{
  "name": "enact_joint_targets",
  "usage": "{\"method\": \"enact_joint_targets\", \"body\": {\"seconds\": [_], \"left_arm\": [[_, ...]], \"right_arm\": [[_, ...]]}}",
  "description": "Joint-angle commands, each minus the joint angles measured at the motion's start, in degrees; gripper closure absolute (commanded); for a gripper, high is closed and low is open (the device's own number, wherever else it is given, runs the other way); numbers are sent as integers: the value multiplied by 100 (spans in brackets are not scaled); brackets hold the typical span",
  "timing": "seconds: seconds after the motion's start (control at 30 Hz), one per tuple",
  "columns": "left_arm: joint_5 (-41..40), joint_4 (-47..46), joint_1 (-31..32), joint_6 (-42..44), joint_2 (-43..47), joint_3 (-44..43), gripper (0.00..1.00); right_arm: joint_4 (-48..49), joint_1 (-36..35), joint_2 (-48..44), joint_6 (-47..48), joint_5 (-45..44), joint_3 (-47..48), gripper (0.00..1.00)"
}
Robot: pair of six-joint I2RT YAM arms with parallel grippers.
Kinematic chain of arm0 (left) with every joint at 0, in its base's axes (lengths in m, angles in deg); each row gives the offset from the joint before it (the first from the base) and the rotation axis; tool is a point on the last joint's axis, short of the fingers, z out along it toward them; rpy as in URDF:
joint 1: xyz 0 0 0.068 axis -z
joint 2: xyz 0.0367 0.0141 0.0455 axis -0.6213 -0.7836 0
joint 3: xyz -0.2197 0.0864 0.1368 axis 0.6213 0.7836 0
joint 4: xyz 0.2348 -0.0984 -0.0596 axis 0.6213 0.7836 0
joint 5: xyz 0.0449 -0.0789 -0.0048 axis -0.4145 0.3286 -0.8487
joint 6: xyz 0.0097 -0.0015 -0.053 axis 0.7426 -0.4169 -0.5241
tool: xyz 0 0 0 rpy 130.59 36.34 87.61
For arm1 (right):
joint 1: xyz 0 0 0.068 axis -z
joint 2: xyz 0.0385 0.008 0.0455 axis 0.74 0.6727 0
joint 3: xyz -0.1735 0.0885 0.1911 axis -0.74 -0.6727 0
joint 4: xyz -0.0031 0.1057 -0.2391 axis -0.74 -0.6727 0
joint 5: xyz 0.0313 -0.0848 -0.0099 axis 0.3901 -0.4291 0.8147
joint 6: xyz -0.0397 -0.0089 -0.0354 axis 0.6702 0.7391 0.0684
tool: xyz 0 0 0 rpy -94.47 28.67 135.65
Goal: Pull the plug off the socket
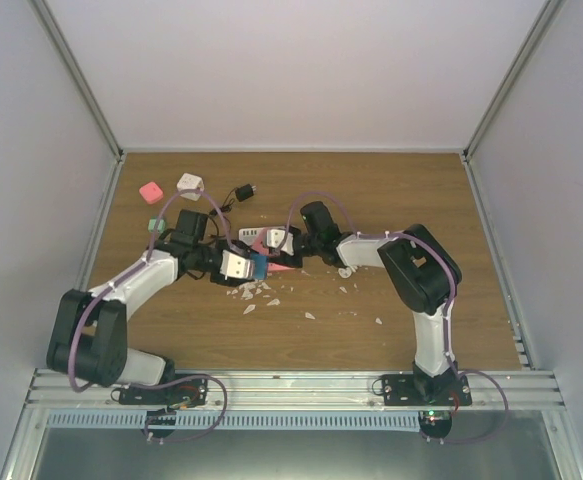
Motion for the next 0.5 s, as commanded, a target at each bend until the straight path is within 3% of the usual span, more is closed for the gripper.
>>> {"method": "enact_joint_targets", "body": {"seconds": [0.0,0.47], "left_arm": [[504,-507,203,96,410,192,62],[528,423,-220,-53,46,-318,62]], "right_arm": [[-1024,47,616,-219,-1349,-190,52],[-1129,41,303,-126,-1001,-354,48]]}}
